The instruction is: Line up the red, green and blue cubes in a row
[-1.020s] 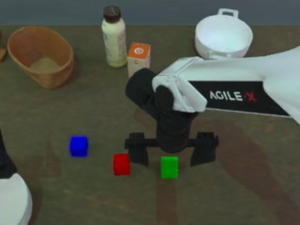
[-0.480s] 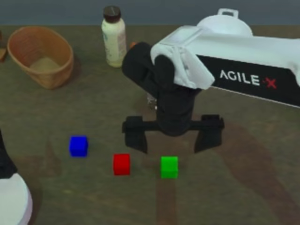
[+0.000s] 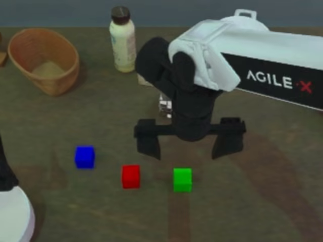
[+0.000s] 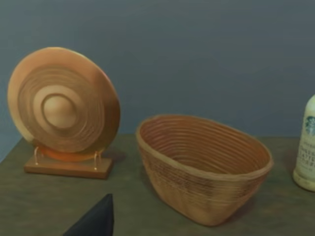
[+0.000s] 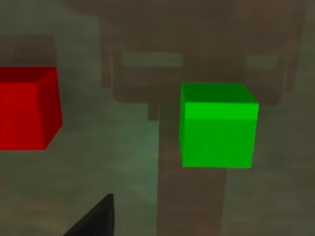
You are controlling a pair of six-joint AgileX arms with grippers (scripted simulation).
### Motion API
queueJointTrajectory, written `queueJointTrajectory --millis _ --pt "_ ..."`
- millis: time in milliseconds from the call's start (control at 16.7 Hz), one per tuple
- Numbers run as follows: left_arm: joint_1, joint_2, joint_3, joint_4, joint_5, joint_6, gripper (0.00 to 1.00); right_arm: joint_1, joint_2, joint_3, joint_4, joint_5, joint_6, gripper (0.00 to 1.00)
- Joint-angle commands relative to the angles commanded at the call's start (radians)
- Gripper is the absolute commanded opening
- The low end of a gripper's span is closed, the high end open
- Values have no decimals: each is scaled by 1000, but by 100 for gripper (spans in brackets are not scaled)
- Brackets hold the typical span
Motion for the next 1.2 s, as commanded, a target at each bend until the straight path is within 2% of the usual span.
queueJointTrajectory --millis 300,540,720,960,1200 --pt "-45 214 180 -122 2 -43 100 -96 -257 -192 123 66 -119 100" --pt "-99 542 404 -282 1 -96 100 -224 -625 -457 280 119 -258 100" --pt "-146 842 586 -420 -1 -140 100 -337 -946 -709 419 141 -376 100" --pt "-208 1222 824 -603 -3 -196 100 -492 -1377 -1070 620 137 -533 100" --pt "-265 1536 1042 -766 -3 -249 100 -616 -1725 -1368 812 95 -654 100"
